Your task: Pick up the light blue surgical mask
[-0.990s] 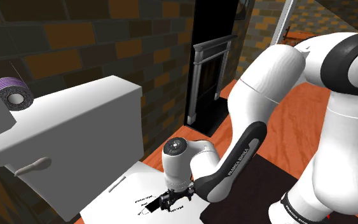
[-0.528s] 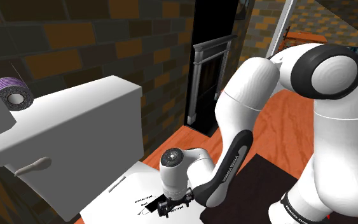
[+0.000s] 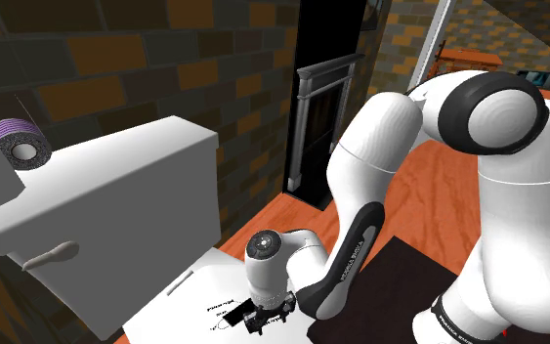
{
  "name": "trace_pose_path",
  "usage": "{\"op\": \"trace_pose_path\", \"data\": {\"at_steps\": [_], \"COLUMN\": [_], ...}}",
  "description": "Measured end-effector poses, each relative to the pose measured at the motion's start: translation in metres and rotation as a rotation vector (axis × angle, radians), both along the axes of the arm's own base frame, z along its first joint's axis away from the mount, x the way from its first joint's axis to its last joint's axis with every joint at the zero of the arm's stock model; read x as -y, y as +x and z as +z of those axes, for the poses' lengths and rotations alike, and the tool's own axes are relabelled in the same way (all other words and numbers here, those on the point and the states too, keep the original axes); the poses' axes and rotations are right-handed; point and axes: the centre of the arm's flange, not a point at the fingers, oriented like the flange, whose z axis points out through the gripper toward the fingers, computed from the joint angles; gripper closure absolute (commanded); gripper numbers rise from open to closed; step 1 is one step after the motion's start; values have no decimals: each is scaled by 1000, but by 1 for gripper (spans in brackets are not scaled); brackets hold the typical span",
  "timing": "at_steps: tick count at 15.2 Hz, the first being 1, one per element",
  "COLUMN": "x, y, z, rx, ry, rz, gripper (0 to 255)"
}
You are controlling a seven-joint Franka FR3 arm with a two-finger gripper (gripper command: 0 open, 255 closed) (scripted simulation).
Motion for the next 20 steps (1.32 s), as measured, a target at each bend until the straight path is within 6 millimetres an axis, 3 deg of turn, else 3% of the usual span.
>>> {"op": "trace_pose_path", "data": {"at_steps": [5, 20], "x": [0, 1], "y": [0, -1], "z": [3, 76], "rx": [0, 1], "ry": [0, 0], "rz": [0, 0], "gripper": [255, 255]}}
